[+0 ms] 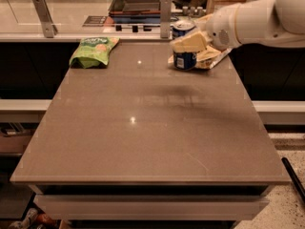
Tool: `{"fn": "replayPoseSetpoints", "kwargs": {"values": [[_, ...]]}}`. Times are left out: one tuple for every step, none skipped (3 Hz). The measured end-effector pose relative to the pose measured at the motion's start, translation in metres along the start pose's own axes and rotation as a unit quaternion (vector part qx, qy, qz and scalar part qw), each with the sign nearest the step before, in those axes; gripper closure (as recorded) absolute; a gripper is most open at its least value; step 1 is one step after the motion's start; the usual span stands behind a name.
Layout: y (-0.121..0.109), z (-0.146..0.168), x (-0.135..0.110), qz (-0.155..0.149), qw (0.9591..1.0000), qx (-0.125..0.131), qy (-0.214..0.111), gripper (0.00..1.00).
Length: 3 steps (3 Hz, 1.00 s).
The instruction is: Move pepsi can near green rice chip bag
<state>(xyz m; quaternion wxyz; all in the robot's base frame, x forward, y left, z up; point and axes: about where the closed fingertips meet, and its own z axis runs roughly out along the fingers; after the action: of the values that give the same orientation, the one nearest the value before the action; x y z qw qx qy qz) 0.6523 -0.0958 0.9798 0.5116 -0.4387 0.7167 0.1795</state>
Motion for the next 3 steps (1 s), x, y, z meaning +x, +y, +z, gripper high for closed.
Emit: {"fn": "replayPoseSetpoints", "kwargs": {"values": [[-0.016,0.032,-0.019,0.0,0.9999,-0.015,0.002,1.0],[-0.028,0.066,-0.039,-0.007,0.9991,-0.038,-0.015,1.0],[-0.028,0.1,-0.05,-0.011,0.9974,-0.064,-0.033,1.0]]}}
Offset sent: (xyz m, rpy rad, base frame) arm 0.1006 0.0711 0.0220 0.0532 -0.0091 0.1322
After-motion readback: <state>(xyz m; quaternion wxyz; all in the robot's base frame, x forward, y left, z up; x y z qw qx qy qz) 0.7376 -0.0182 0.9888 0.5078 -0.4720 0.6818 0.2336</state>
